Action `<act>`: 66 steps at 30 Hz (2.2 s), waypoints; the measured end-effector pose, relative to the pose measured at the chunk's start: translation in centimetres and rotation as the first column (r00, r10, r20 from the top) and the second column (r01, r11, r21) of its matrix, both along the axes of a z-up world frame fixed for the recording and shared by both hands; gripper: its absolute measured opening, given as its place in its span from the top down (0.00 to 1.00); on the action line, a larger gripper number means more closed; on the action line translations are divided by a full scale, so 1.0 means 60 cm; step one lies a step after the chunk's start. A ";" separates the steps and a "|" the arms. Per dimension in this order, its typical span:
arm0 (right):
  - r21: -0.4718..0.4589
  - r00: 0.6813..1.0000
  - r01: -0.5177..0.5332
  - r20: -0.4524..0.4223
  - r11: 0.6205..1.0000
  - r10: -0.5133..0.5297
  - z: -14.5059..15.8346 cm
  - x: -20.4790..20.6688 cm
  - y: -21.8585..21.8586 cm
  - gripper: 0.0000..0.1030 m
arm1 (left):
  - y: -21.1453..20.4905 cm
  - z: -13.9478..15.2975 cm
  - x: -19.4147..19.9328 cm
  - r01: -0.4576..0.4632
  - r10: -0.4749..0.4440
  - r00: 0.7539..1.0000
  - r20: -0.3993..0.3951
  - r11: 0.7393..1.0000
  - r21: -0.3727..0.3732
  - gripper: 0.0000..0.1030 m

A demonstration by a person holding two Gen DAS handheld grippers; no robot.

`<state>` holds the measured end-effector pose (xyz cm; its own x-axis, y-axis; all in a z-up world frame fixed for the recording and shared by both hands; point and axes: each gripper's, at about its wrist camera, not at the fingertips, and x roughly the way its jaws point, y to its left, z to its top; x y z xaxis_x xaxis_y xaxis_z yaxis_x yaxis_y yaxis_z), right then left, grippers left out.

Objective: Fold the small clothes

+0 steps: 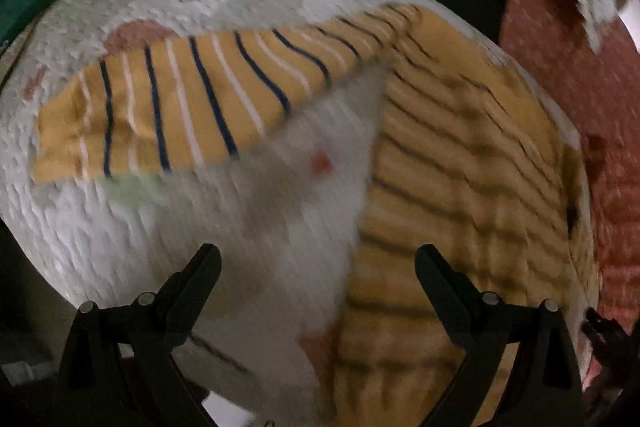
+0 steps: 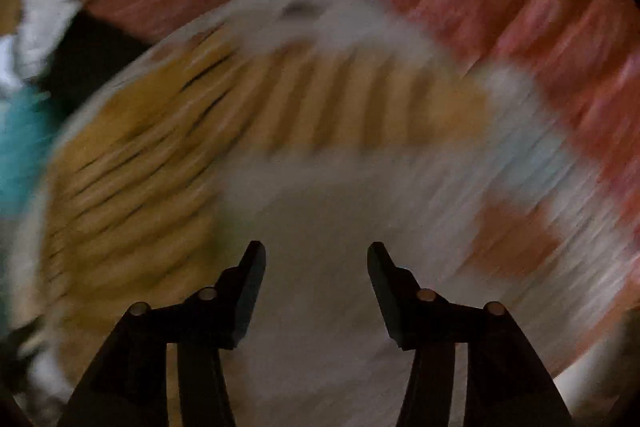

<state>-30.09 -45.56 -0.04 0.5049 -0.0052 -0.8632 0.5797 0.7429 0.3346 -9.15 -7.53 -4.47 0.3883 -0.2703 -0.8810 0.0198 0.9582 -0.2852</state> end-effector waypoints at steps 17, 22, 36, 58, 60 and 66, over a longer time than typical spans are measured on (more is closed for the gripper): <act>0.107 0.986 -0.167 0.035 0.980 0.164 -0.087 -0.025 0.144 0.87 | -0.082 -0.042 -0.100 0.166 -0.153 0.970 -0.190 0.985 0.052 0.87; 0.160 0.985 -0.166 0.075 0.973 0.156 -0.059 -0.055 0.147 0.89 | -0.068 0.004 -0.101 0.143 -0.128 0.972 -0.195 0.988 0.061 0.89; 0.270 0.993 -0.113 0.076 0.956 0.096 -0.033 -0.121 0.085 0.80 | 0.036 0.057 -0.156 0.091 -0.079 0.987 -0.141 0.993 0.080 0.87; 0.281 0.806 0.523 0.143 0.804 -0.574 -0.053 0.001 -0.382 0.94 | -0.096 0.090 -0.134 0.123 -0.113 0.989 -0.098 0.988 0.094 0.56; 0.121 0.794 0.564 0.191 0.817 -0.576 -0.005 -0.014 -0.400 0.94 | -0.111 0.089 -0.134 0.134 -0.123 0.987 -0.101 0.985 0.112 0.56; -0.146 0.735 0.669 0.272 0.729 -0.621 0.075 -0.062 -0.434 0.95 | -0.147 0.085 -0.125 0.173 -0.160 0.981 -0.107 0.977 0.125 0.56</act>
